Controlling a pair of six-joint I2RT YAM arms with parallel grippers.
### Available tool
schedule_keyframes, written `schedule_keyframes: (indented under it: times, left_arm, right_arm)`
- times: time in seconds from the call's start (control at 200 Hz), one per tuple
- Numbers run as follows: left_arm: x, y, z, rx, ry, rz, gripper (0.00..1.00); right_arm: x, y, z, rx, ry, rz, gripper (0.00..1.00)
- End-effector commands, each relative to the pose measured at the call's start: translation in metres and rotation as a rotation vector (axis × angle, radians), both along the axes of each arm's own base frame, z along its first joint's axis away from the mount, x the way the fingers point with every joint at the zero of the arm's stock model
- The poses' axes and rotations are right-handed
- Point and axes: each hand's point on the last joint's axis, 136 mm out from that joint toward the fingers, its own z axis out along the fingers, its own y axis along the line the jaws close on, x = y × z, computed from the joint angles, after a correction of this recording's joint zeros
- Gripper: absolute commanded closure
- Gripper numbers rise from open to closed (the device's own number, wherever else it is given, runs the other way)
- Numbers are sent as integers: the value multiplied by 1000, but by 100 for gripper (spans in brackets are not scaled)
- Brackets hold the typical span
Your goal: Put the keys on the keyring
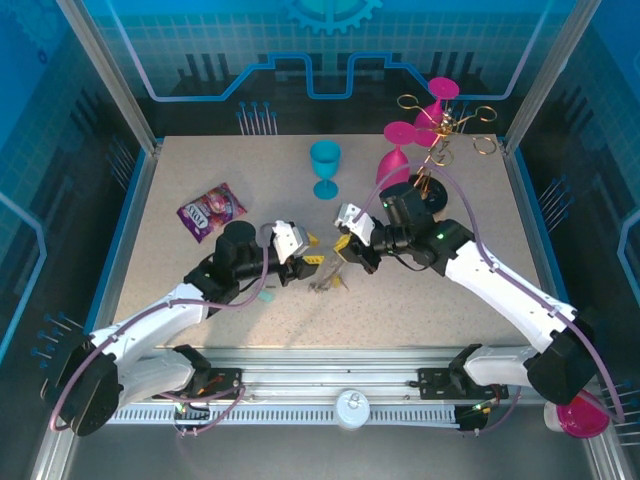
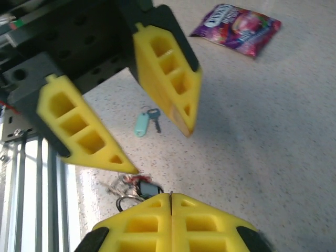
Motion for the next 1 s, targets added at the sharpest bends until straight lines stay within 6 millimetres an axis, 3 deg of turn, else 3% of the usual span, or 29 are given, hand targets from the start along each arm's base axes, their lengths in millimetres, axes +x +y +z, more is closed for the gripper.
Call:
schedule_keyframes:
  times: [0.0, 0.375, 0.996]
  left_arm:
    - [-14, -9, 3, -26, -28, -99, 64]
    - [-32, -18, 3, -49, -34, -225, 71]
    - [-37, -19, 7, -67, -55, -256, 75]
  right_arm:
    - [-13, 8, 26, 100, -118, 138, 100]
    - [-29, 16, 28, 155, -180, 242, 100]
    - [-39, 28, 20, 148, -165, 282, 100]
